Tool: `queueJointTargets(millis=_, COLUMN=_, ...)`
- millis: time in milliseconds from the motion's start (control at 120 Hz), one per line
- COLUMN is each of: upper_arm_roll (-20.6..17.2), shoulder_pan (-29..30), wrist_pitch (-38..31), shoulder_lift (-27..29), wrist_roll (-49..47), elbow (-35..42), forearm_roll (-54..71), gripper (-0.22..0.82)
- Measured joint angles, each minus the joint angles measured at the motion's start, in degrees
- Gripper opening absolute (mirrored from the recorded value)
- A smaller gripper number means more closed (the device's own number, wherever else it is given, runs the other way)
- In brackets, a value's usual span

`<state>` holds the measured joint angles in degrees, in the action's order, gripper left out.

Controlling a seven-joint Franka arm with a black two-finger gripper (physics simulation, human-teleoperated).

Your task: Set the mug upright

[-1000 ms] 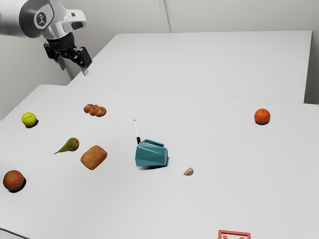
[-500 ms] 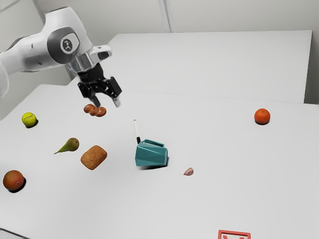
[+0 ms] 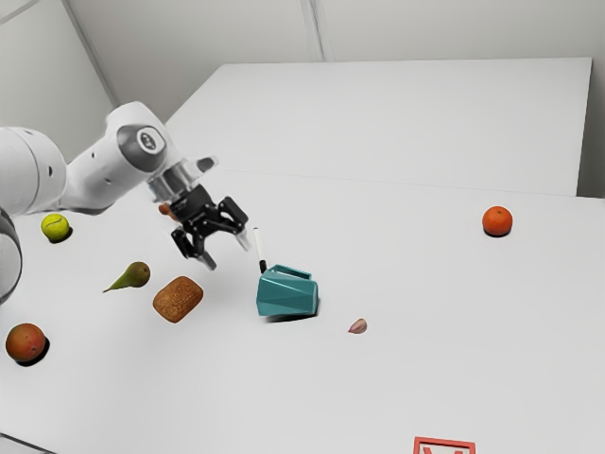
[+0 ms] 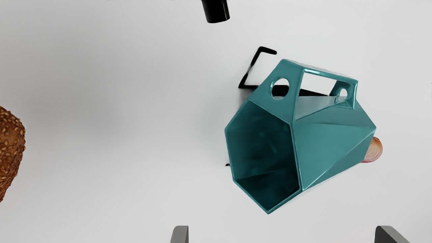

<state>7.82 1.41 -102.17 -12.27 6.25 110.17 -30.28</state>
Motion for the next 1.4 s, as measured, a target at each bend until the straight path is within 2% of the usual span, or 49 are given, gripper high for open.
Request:
queueJointTargets(millis=558, upper_arm_roll=-0.4, shoulder_pan=-0.4, wrist_pitch=-2.2, shoulder_lift=-7.6, wrist_roll=-0.1, elbow=0.2, forearm_roll=-13.8, gripper=0.6)
queueJointTargets(millis=967, upper_arm_roll=-1.9, shoulder_pan=-1.2, wrist_pitch=-2.5, shoulder_lift=-10.6, wrist_roll=-0.3, elbow=0.2, forearm_roll=-20.3, gripper=0.6)
queueJointTargets(millis=1000, upper_arm_roll=-1.9, shoulder_pan=-1.2, wrist_pitch=-2.5, shoulder_lift=-10.7, wrist_roll=-0.3, elbow=0.1, forearm_roll=-20.3, gripper=0.56)
queueJointTargets(millis=1142, upper_arm_roll=-2.0, shoulder_pan=-1.5, wrist_pitch=-3.7, shoulder_lift=-10.7, wrist_roll=-0.4, elbow=-0.3, forearm_roll=-19.2, gripper=0.18)
queueJointTargets(millis=1325, upper_arm_roll=-2.1, shoulder_pan=-1.8, wrist_pitch=-4.5, shoulder_lift=-10.3, wrist_roll=-0.6, elbow=-2.0, forearm_roll=-18.3, gripper=-0.04)
queueJointTargets(millis=1400, upper_arm_roll=-2.4, shoulder_pan=-1.9, wrist_pitch=-4.7, shoulder_lift=-10.1, wrist_roll=-0.8, elbow=-2.7, forearm_roll=-18.0, gripper=-0.09)
